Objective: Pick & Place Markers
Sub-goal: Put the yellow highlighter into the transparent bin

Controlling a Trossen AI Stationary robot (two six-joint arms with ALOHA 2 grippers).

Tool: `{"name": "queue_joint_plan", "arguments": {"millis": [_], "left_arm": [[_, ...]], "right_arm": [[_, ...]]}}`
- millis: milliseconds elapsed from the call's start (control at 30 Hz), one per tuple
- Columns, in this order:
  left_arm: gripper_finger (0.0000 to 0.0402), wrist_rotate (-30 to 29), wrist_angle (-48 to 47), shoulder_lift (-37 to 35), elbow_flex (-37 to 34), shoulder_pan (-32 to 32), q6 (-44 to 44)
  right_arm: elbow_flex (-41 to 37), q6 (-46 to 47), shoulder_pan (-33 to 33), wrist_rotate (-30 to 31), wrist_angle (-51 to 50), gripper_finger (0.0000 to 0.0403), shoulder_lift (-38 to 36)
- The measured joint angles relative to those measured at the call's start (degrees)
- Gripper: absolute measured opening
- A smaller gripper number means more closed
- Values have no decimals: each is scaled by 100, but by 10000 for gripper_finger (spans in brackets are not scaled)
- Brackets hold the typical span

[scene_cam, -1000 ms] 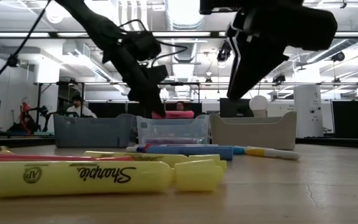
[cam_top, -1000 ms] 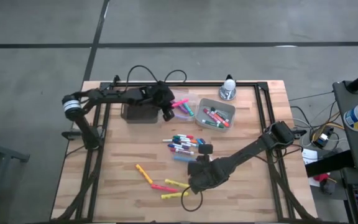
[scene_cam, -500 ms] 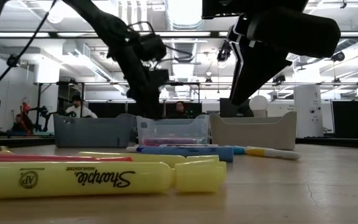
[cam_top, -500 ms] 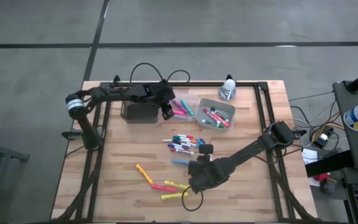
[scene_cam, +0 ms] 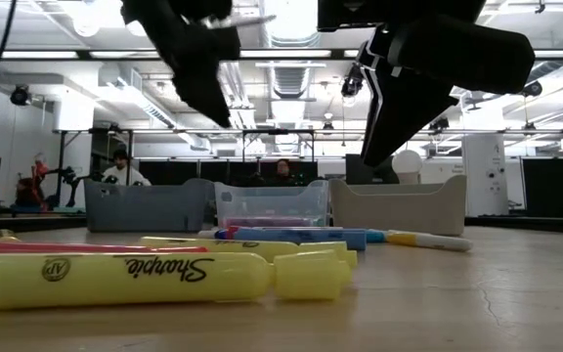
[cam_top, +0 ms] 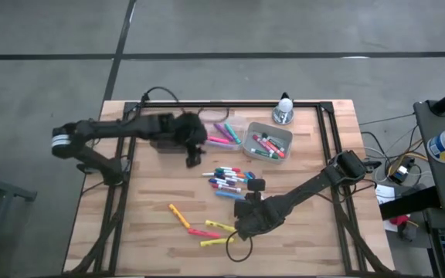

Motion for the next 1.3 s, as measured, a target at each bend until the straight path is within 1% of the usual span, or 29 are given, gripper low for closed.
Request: {"name": "queue_joint_plan", "arguments": {"millis": [267, 367, 467, 533, 733, 867, 1067, 1200, 1300], "left_arm": [[163, -28, 19, -588, -708, -1850, -698], [163, -272, 36, -635, -949, -2496, -1018], [163, -498, 31, -636, -1190, -2983, -1335], [163, -524, 73, -603, -1341, -3231, -1525], [163, -523, 216, -564, -1927, -3707, -2099], [163, -522, 637, -563, -2267, -3876, -2316], [163, -522, 1344, -558, -2690, -4139, -2181], [163, -522, 1756, -558, -2929, -4320, -1888], [163, -543, 2282, -558, -3153, -4376, -1675]], "right_arm": [[-2, -1, 0, 5, 2, 59, 0], [-2, -2, 0, 6, 8, 58, 0], [-2, -2, 0, 4, 22, 56, 0], [-2, -2, 0, 4, 26, 54, 0], [-2, -2, 0, 4, 47, 54, 0], [-2, -22, 0, 4, 66, 52, 0], [-2, -42, 0, -6, 112, 52, 0], [-2, -44, 0, -9, 130, 52, 0], [-2, -44, 0, -11, 132, 52, 0]]}}
